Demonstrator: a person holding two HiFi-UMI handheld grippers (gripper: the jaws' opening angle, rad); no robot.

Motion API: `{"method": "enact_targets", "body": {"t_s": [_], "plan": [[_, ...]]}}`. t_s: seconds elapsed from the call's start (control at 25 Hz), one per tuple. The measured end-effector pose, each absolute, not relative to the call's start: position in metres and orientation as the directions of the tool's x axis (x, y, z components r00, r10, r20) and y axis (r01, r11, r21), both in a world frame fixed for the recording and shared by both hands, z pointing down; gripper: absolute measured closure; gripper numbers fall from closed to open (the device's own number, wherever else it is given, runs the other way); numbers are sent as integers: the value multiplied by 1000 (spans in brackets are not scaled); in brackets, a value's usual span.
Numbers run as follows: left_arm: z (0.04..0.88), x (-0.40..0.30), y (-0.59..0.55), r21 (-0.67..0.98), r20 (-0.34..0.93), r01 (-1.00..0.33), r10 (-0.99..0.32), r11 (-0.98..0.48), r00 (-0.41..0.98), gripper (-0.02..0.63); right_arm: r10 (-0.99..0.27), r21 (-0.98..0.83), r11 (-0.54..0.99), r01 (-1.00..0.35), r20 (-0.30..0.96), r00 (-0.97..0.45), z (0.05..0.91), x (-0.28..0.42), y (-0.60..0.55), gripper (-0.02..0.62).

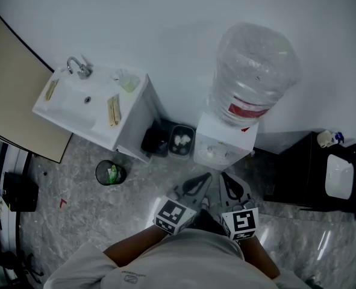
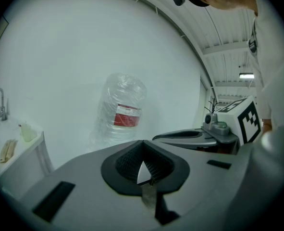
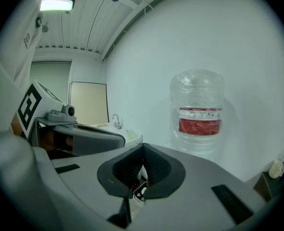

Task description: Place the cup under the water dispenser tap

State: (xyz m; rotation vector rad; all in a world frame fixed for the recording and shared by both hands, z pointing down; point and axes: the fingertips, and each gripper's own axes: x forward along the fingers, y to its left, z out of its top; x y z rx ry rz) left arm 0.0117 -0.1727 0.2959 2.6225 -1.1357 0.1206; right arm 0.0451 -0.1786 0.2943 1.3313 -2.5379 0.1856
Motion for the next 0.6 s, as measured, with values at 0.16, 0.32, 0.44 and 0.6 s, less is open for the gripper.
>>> {"method": "enact_targets", "body": {"t_s": [0.16,0.32,0.44,0.6], "plan": [[296,3,-177,226,183,-739,-717,-635,673,601,-782,21,578,-816,301,-546,295,39,-185,579],[299,-3,-178,230,188,-744,-722,-627,666,601,-775,23,588,-808,301,-555,297,31,-189,579],[302,-7,-182,234,187,-746,-724,-623,664,601,-772,31,592,-805,308,-556,300,27,-192,579],[308,-11,-186,236,191,-751,-729,-616,658,601,-765,30,595,-803,326,-555,308,23,-195,579]]}}
